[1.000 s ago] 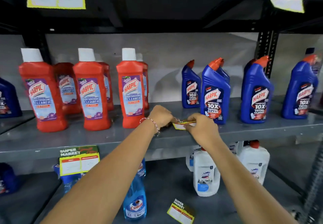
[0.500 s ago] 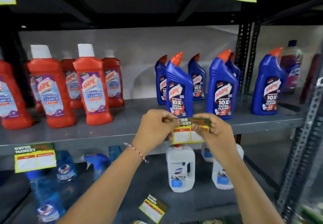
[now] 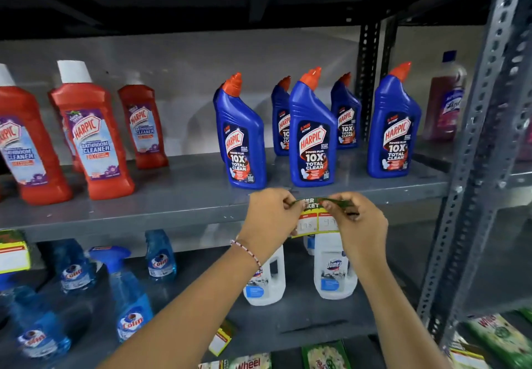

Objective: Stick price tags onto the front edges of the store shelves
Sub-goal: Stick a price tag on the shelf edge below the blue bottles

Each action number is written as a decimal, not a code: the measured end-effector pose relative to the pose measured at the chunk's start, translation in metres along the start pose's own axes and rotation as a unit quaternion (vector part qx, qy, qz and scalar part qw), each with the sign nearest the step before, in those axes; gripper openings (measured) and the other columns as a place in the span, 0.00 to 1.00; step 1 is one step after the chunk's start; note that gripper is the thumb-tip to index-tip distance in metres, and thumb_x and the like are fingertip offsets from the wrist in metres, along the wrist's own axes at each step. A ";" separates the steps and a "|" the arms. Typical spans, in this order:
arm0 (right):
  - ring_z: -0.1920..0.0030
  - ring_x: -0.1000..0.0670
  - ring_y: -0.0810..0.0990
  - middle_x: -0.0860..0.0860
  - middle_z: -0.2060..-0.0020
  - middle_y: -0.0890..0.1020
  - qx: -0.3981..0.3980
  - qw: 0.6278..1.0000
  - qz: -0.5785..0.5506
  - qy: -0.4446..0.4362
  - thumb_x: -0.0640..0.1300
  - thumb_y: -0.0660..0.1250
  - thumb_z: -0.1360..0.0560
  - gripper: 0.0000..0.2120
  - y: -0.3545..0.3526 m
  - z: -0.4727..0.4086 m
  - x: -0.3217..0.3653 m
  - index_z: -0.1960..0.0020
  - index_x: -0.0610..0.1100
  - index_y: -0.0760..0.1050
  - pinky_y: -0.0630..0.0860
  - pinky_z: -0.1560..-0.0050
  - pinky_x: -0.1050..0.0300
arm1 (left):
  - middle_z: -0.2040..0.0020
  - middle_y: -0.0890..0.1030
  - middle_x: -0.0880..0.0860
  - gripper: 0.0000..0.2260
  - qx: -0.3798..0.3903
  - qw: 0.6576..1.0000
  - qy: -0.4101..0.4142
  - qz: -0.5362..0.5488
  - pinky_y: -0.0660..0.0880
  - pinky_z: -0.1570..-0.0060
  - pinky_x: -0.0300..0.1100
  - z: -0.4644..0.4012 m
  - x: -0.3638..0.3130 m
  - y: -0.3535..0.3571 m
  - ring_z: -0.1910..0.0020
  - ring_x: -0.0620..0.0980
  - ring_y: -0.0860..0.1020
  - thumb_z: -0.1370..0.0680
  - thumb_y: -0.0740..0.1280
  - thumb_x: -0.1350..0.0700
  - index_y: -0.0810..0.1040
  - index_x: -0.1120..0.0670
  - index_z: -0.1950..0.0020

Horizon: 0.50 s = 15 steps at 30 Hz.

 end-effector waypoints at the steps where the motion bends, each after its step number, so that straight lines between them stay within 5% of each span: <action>1: 0.57 0.56 0.82 0.53 0.58 0.84 0.001 1.000 0.009 -0.004 0.45 0.75 0.29 0.05 0.002 -0.001 -0.001 0.54 0.48 0.82 0.79 0.56 0.59 | 0.65 0.85 0.55 0.10 -0.006 1.000 0.001 -0.014 0.83 0.66 0.46 -0.002 0.002 0.001 0.69 0.50 0.84 0.25 0.70 0.53 0.79 0.59 0.61; 5: 0.61 0.59 0.79 0.53 0.58 0.81 -0.027 0.999 0.034 -0.020 0.46 0.76 0.30 0.07 0.005 -0.002 -0.001 0.54 0.47 0.80 0.74 0.63 0.73 | 0.67 0.84 0.57 0.14 -0.008 0.999 -0.012 -0.049 0.83 0.67 0.45 -0.005 0.006 0.001 0.72 0.49 0.83 0.25 0.69 0.50 0.76 0.59 0.64; 10: 0.60 0.55 0.76 0.54 0.57 0.77 -0.085 0.994 0.055 -0.027 0.51 0.78 0.34 0.15 0.003 -0.002 -0.003 0.52 0.50 0.77 0.73 0.62 0.64 | 0.77 0.80 0.56 0.21 -0.014 0.997 -0.015 -0.069 0.77 0.74 0.38 -0.001 0.008 -0.005 0.80 0.51 0.80 0.25 0.69 0.47 0.73 0.60 0.70; 15: 0.62 0.54 0.76 0.50 0.58 0.79 -0.168 0.985 -0.031 0.037 0.51 0.75 0.30 0.12 0.004 0.010 -0.016 0.55 0.49 0.74 0.75 0.60 0.62 | 0.73 0.80 0.61 0.22 -0.029 0.993 0.012 -0.111 0.81 0.69 0.44 0.014 0.033 -0.015 0.77 0.54 0.81 0.23 0.65 0.47 0.74 0.63 0.68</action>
Point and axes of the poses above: each hand's wrist, its own z-axis away from the middle knuckle, its own y-axis out of the palm, x = y × z, the point moved 2 cm from there along -z, towards the middle knuckle
